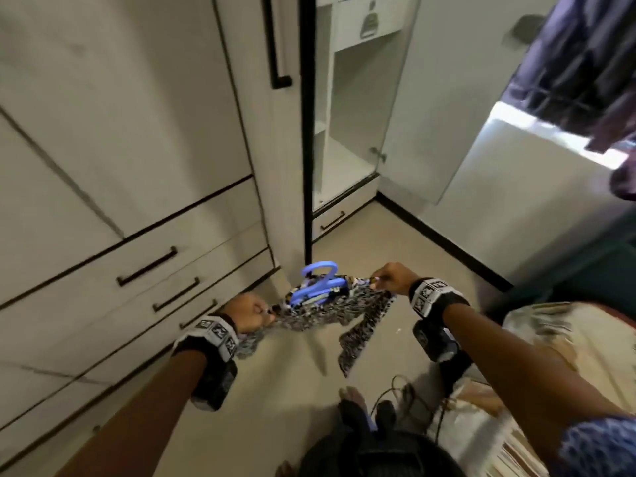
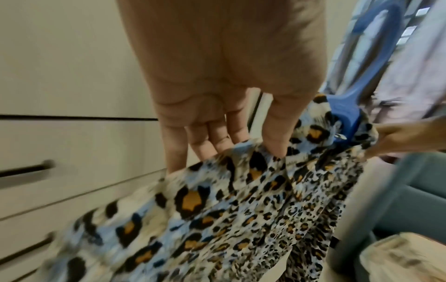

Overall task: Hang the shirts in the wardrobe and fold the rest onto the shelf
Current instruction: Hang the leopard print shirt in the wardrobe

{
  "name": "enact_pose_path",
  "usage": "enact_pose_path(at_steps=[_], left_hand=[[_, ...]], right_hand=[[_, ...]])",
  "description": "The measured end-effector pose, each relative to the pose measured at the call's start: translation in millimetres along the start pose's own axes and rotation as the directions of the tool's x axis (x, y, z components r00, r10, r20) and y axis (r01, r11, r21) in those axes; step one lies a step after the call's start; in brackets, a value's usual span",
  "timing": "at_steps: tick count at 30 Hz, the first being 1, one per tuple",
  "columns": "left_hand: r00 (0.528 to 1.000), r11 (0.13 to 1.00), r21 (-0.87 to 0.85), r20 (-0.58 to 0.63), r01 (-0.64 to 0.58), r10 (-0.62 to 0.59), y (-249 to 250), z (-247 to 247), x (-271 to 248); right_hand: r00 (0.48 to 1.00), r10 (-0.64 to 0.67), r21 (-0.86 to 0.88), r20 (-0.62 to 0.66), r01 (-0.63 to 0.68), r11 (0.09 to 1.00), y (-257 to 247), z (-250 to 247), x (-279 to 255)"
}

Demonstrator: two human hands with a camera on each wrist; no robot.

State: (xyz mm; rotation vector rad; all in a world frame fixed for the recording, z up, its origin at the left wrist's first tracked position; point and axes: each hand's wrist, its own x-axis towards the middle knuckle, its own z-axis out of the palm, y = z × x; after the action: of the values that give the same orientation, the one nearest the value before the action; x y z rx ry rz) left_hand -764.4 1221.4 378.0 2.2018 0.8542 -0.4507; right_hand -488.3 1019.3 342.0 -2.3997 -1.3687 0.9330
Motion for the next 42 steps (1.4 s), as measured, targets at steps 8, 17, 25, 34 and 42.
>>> enact_pose_path(at_steps=[8,17,25,34,42], left_hand=[[0.971,0.977,0.040,-0.112,-0.208,0.212,199,15,120],[0.755,0.890,0.096,-0.494,-0.446,0.431,386,-65,205],[0.581,0.833,0.121,-0.663,-0.540,0.472,468,-194,258],[0.448,0.817,0.260,-0.731,-0.515,0.515,534,-387,333],[0.100,0.778,0.388,-0.864,-0.493,0.494,605,-570,363]], right_hand=[[0.940,0.260,0.009,-0.221,-0.265,0.964,142,-160,-59],[0.849,0.261,0.128,-0.459,-0.228,0.965,222,-336,-86],[0.697,0.133,0.228,-0.705,0.045,0.973,227,-479,-26],[0.620,-0.146,0.012,-0.771,0.243,0.970,173,-658,64],[0.256,-0.297,-0.218,-0.920,0.296,0.930,88,-824,137]])
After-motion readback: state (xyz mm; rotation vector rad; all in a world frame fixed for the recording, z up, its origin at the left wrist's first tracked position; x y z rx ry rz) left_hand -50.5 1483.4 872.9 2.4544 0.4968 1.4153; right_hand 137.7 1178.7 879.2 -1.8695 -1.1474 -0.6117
